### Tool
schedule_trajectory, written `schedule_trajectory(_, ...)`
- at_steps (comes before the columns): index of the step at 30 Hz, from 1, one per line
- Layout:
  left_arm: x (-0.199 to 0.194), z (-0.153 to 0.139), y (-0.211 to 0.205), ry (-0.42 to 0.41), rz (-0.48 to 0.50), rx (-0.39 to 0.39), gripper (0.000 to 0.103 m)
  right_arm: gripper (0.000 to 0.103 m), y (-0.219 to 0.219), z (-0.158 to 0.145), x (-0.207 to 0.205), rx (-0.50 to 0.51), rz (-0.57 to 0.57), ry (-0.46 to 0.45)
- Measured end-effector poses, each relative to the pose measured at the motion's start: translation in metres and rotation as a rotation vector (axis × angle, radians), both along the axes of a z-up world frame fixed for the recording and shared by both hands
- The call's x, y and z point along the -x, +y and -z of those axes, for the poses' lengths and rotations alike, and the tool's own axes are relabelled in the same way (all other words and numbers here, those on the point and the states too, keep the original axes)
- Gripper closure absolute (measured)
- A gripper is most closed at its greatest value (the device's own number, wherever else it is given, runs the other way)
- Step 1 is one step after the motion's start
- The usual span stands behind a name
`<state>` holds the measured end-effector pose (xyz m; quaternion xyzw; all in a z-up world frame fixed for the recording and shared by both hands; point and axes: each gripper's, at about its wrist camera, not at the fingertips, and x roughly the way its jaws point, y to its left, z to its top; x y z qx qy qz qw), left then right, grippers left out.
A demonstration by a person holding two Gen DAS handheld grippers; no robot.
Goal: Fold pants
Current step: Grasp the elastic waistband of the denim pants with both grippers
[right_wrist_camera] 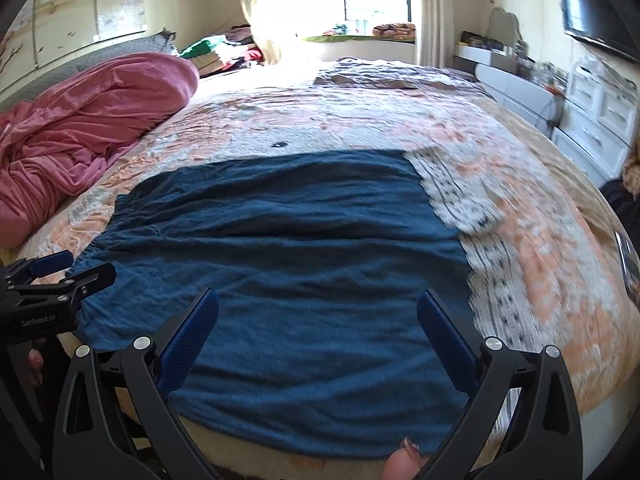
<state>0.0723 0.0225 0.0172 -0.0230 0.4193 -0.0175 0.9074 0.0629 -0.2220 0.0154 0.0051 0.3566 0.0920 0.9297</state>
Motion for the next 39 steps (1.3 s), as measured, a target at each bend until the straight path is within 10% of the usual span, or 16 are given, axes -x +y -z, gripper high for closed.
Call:
schedule_trajectory(12,-0.083,-0.001,0.097,0.033,-0.120,0.000,0.009,0.004,0.044,-0.010,-0.097,0.008,-0.181,0.048)
schedule_trajectory(20,-0.136,0.019,0.114,0.071,-0.010,-0.067,0.009,0.004,0.079,-0.002,-0.140,0.156,-0.298,0.046)
schedule_trajectory(33,-0.163,0.051,0.109,0.095,0.129,-0.090,0.066,0.004,0.121,0.016,-0.206,0.112,-0.468,0.160)
schedule_trajectory(39,-0.155,0.038,0.117,0.040,0.119,-0.030,0.076,0.004,0.150,0.024,-0.240,0.212,-0.562,0.192)
